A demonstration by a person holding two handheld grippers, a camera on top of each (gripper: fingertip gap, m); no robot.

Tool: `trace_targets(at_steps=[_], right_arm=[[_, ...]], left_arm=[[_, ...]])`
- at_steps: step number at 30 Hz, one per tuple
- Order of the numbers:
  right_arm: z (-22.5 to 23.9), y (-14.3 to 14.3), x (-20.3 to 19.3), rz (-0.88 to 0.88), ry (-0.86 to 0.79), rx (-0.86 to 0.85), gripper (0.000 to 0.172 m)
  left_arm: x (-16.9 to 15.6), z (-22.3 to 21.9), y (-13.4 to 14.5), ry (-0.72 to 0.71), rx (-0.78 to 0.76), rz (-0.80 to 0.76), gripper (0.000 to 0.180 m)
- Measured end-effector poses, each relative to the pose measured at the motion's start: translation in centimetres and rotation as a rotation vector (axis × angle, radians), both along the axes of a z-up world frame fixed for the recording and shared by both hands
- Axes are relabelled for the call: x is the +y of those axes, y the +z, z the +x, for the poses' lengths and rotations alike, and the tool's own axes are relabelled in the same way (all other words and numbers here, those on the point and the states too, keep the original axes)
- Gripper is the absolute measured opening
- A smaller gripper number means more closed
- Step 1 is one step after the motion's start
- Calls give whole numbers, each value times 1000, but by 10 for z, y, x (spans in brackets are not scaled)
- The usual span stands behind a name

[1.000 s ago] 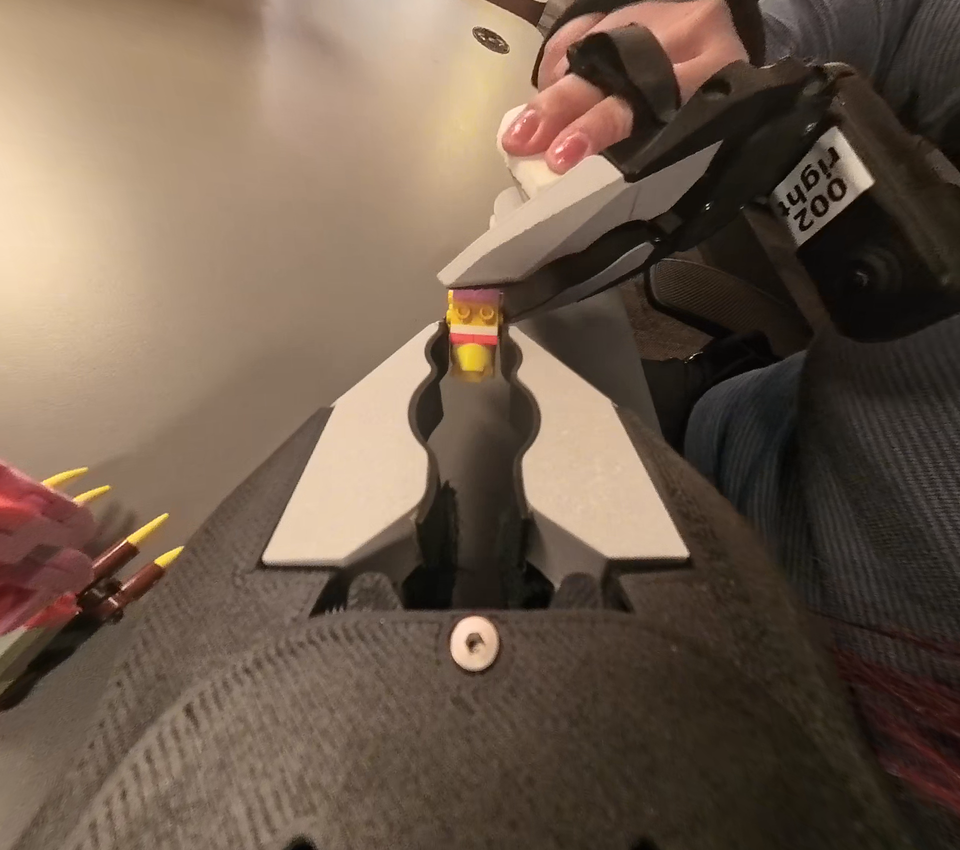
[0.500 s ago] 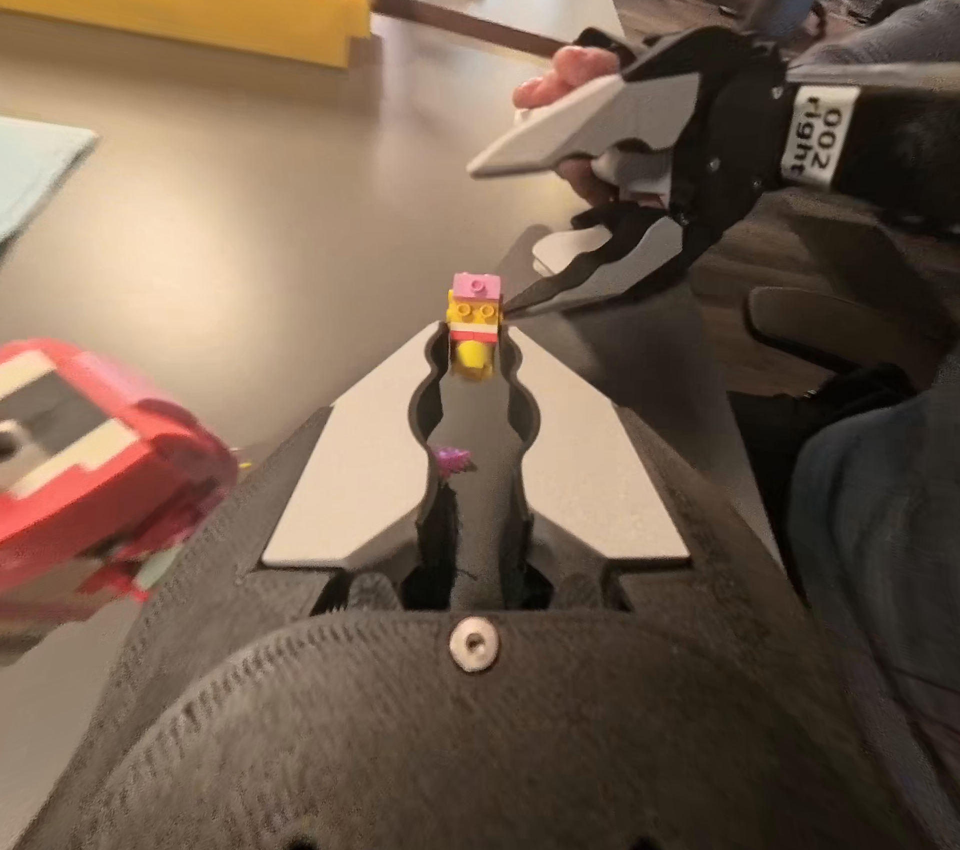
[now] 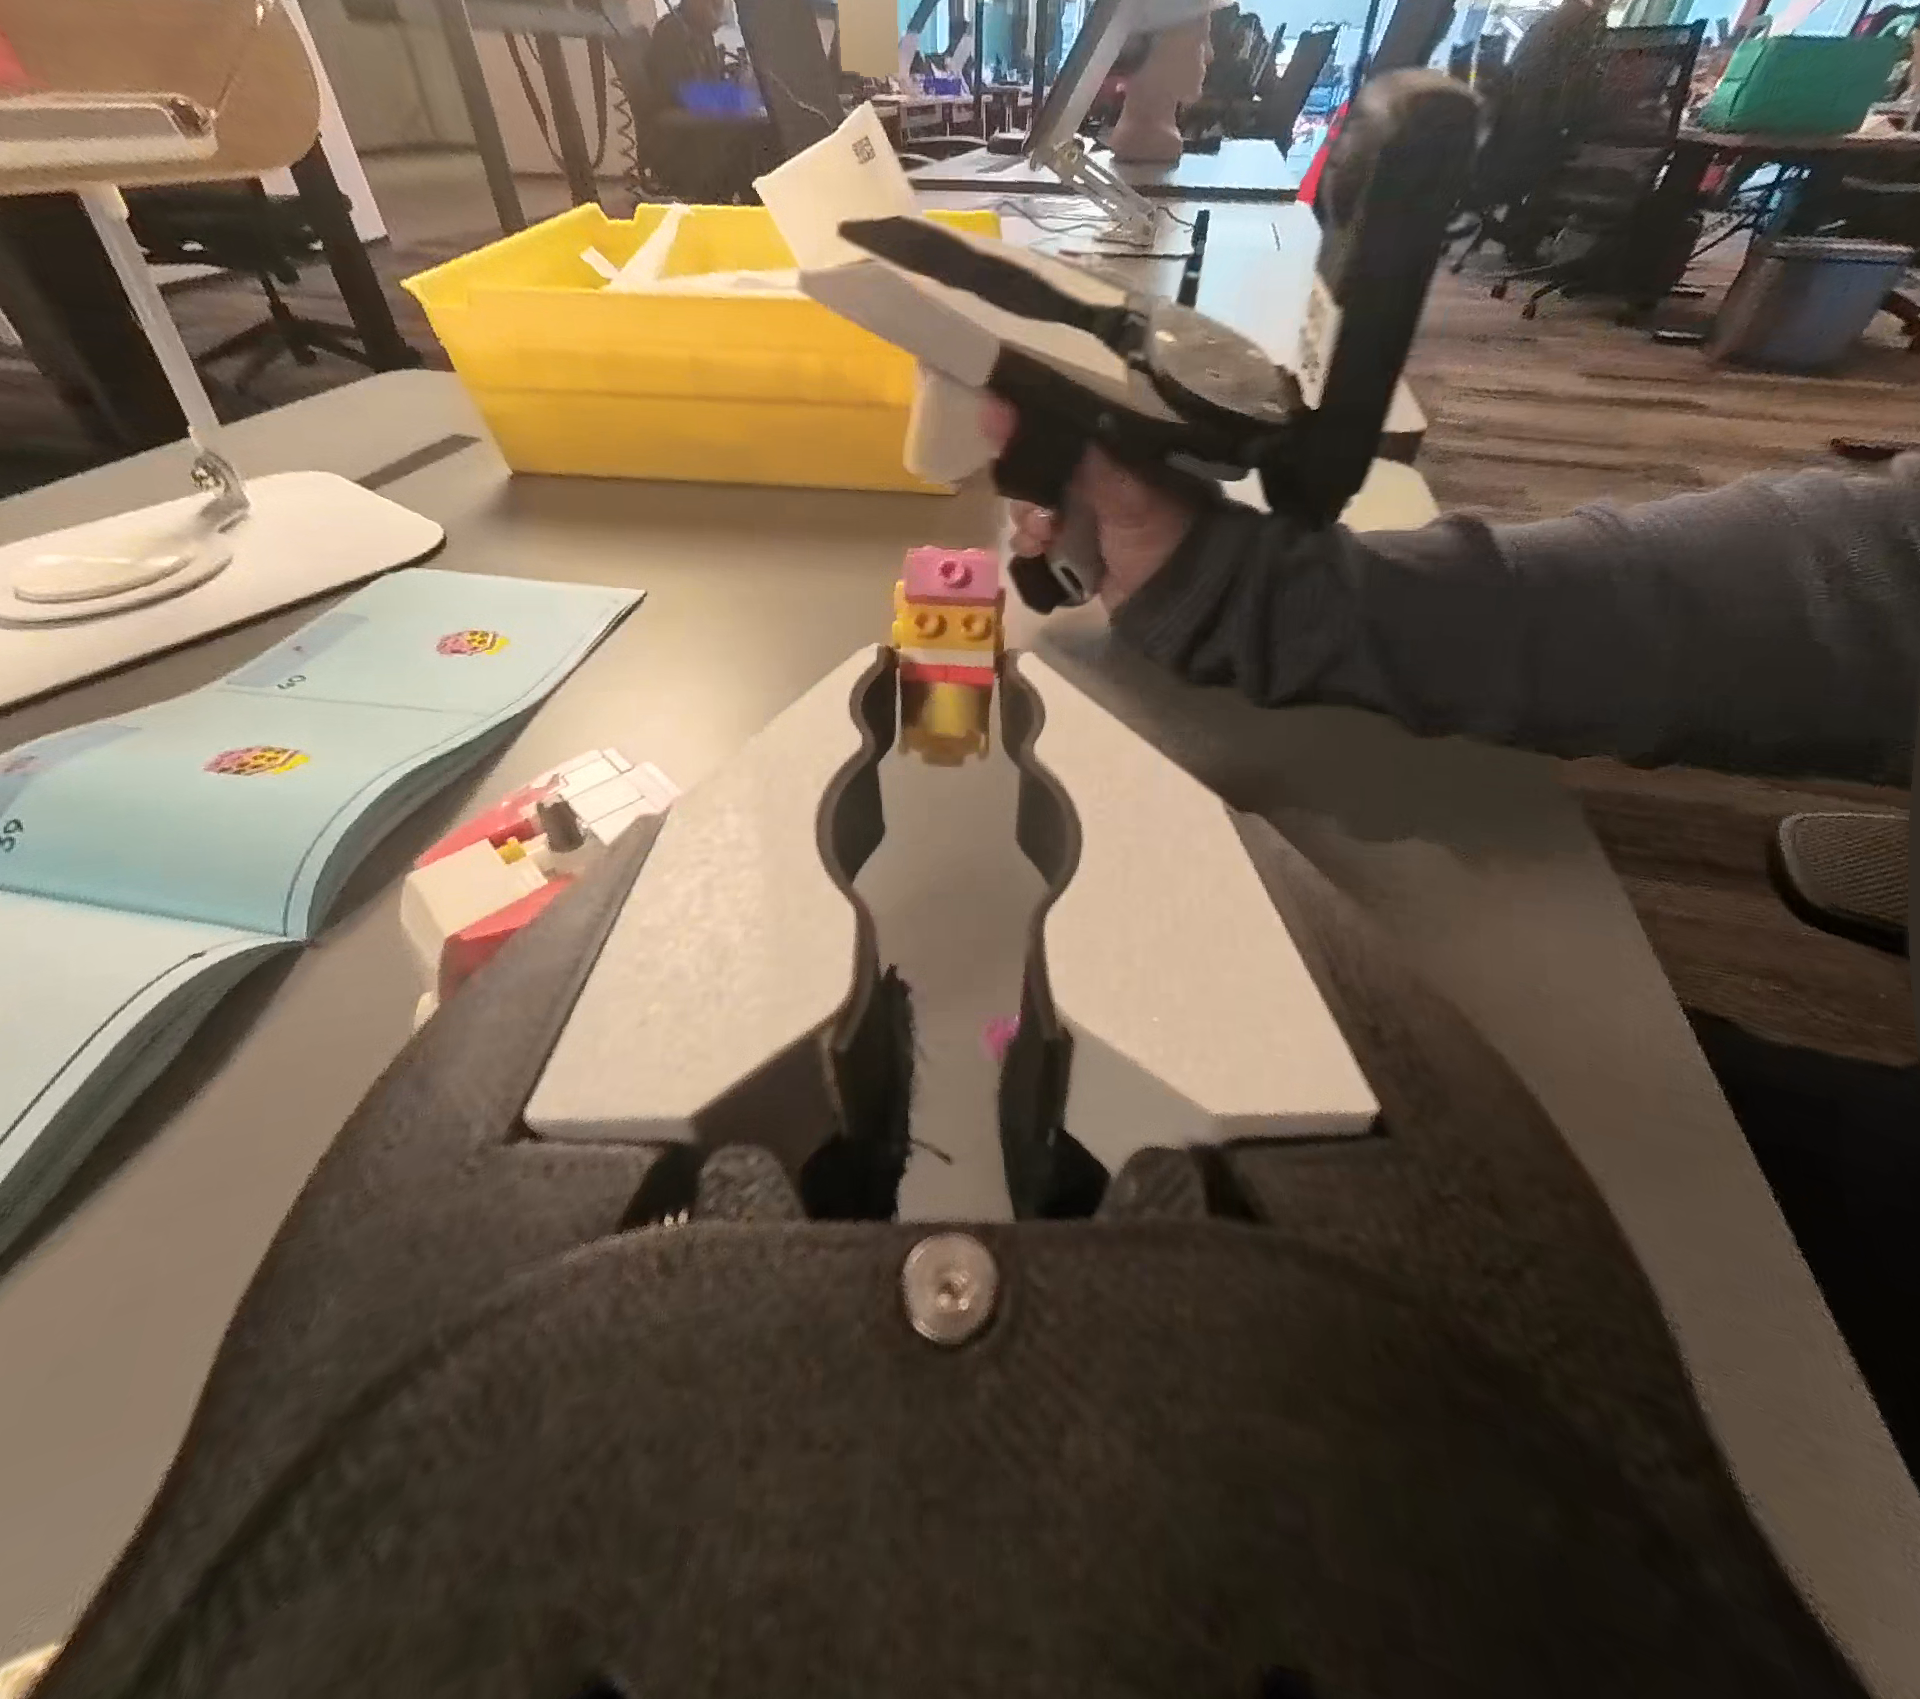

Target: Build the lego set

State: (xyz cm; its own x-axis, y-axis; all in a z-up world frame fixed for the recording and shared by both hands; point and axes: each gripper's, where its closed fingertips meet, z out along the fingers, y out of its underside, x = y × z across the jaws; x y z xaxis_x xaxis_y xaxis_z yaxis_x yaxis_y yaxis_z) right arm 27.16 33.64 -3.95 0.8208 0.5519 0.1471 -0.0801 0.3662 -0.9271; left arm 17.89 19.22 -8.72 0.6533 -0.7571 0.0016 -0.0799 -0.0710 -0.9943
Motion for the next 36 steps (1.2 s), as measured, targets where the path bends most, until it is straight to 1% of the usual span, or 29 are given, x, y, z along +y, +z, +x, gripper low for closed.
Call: trace_targets(at_steps=[4,8,10,14,18,22,25,26,27,29,31,34,35,36], right_arm=[[0,-1,22,-17,-112,19,40],[1,-1,33,-20,-174,41,35],[-1,0,36,-16,-179,51,34],[-5,0,35,7,-179,17,28],[-7,-1,33,23,-181,-19,26],[-12,-2,33,30,-167,-44,26],[-12,-4,35,14,-165,-44,24],[-10,-6,37,2,-173,-43,22],[-8,-7,39,-8,-185,-43,20],[-4,-9,43,-23,-209,-50,17],[-3,-10,47,-19,-224,-66,14],[-1,-11,54,-12,-246,-93,12],[0,-12,57,-13,-250,-99,15],[0,-12,59,-13,-252,-100,11]], left_arm=[[0,5,-11,-18,43,-31,18],[-5,17,-30,-75,123,-146,18],[-7,26,-47,-94,202,-235,18],[-10,46,-77,-94,359,-382,18],[-8,54,-96,-52,539,-349,18],[-11,59,-97,-76,515,-381,19],[-13,58,-95,-86,484,-374,44],[-14,59,-92,-100,464,-354,51],[-17,62,-85,-119,437,-323,54],[-24,67,-65,-157,377,-233,54],[-26,66,-38,-151,328,-115,54],[-26,50,17,-84,225,52,48],[-22,39,39,-39,201,124,47],[-12,22,60,37,204,189,47]])
